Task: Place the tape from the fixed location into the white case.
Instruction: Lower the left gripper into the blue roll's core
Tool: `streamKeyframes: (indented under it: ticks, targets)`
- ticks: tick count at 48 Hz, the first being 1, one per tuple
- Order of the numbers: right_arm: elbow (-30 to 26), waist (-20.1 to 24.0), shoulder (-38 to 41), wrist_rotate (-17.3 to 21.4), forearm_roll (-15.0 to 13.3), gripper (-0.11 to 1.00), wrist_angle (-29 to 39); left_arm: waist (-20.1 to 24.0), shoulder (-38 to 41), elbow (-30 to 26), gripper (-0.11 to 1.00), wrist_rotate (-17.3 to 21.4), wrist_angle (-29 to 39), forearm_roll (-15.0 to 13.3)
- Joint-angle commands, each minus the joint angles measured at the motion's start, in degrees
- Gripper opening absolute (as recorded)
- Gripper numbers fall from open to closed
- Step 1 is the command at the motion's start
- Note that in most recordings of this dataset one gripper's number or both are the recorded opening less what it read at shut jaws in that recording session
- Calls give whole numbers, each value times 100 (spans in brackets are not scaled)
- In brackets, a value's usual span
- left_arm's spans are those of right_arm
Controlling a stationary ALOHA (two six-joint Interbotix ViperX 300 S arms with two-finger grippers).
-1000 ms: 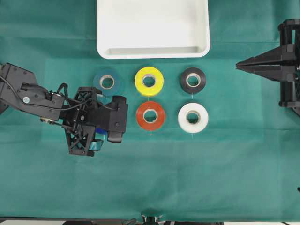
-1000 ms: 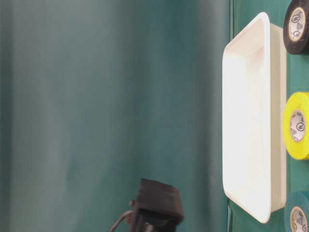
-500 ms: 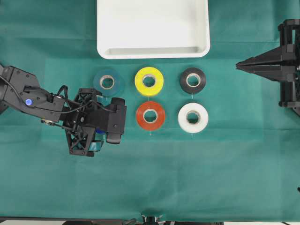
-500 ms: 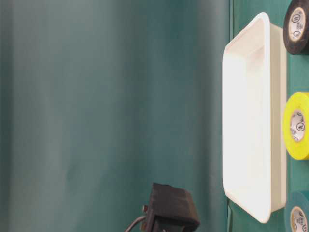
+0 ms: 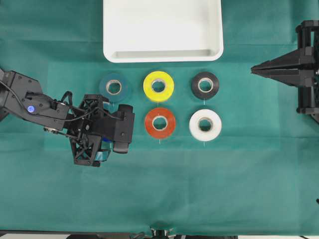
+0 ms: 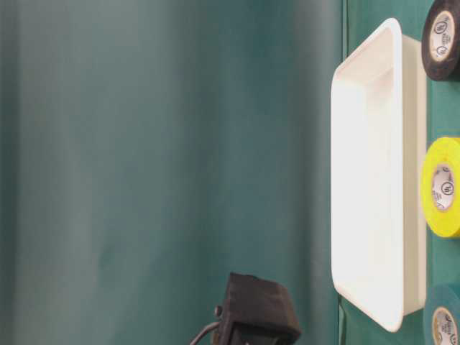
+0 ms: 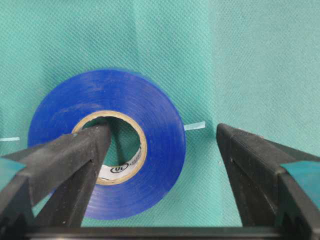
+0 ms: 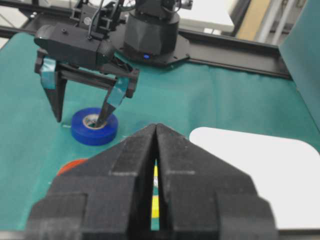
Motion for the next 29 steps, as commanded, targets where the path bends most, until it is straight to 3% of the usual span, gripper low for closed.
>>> streamKeyframes:
  ticks: [1, 10, 21, 29]
  targets:
    - [-132, -9, 26, -9, 0, 0, -18, 9, -44, -26, 95, -9, -26, 0]
    - [-132, 0, 26, -9, 9, 0, 0, 35, -53, -44, 84, 0, -26, 0]
    - [-132, -9, 35, -9, 0, 0, 18, 53, -53, -53, 25, 0, -26, 0]
    - [-132, -9, 53, -9, 0, 0, 18, 53, -53, -70, 25, 0, -26, 0]
